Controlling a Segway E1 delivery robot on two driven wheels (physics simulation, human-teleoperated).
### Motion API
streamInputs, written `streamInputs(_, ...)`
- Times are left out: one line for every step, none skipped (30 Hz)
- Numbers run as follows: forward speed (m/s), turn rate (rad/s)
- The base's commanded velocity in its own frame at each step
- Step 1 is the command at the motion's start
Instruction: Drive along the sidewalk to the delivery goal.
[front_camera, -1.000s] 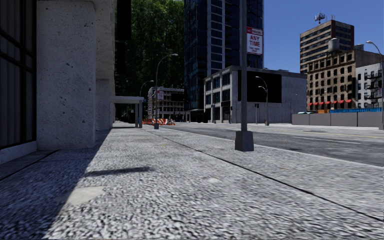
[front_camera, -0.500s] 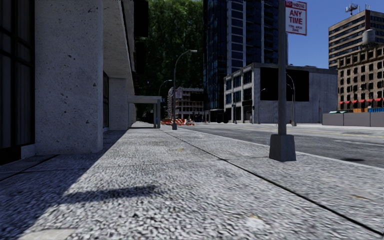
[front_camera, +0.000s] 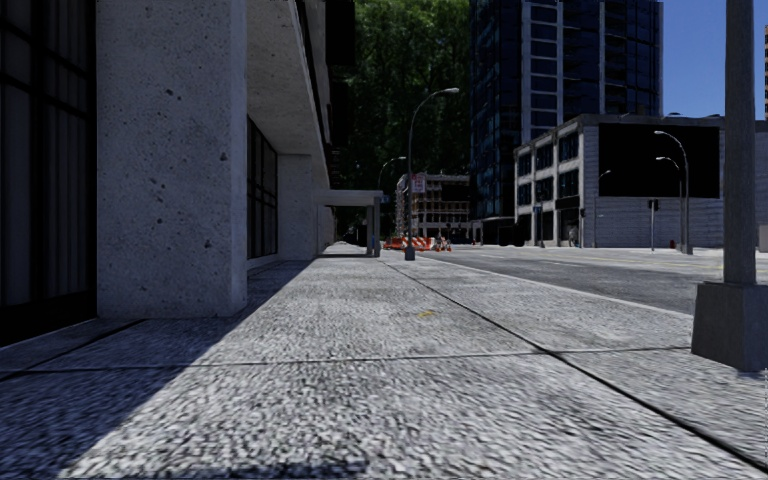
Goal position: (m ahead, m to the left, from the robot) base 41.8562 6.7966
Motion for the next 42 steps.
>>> streamInputs(2.00, 0.02)
streamInputs(2.00, 0.00)
streamInputs(2.00, 0.00)
streamInputs(2.00, 0.00)
streamInputs(2.00, 0.00)
streamInputs(2.00, 0.00)
streamInputs(2.00, 0.00)
streamInputs(2.00, 0.00)
streamInputs(2.00, 0.00)
streamInputs(2.00, 0.00)
streamInputs(2.00, 0.00)
streamInputs(2.00, 0.00)
streamInputs(2.00, 0.07)
streamInputs(2.00, 0.20)
streamInputs(2.00, 0.20)
streamInputs(2.00, 0.23)
streamInputs(2.00, 0.23)
streamInputs(2.00, 0.24)
streamInputs(2.00, 0.24)
streamInputs(2.00, 0.25)
streamInputs(2.00, 0.25)
streamInputs(2.00, 0.26)
streamInputs(2.00, 0.26)
streamInputs(2.00, 0.26)
streamInputs(2.00, 0.26)
streamInputs(2.00, 0.26)
streamInputs(2.00, 0.26)
streamInputs(2.00, 0.27)
streamInputs(2.00, 0.27)
streamInputs(2.00, 0.27)
streamInputs(2.00, 0.27)
streamInputs(2.00, 0.27)
streamInputs(2.00, 0.25)
streamInputs(2.00, 0.25)
streamInputs(2.00, 0.23)
streamInputs(2.00, 0.23)
streamInputs(2.00, 0.22)
streamInputs(2.00, 0.22)
streamInputs(2.00, 0.22)
streamInputs(2.00, 0.22)
streamInputs(2.00, 0.22)
streamInputs(2.00, 0.22)
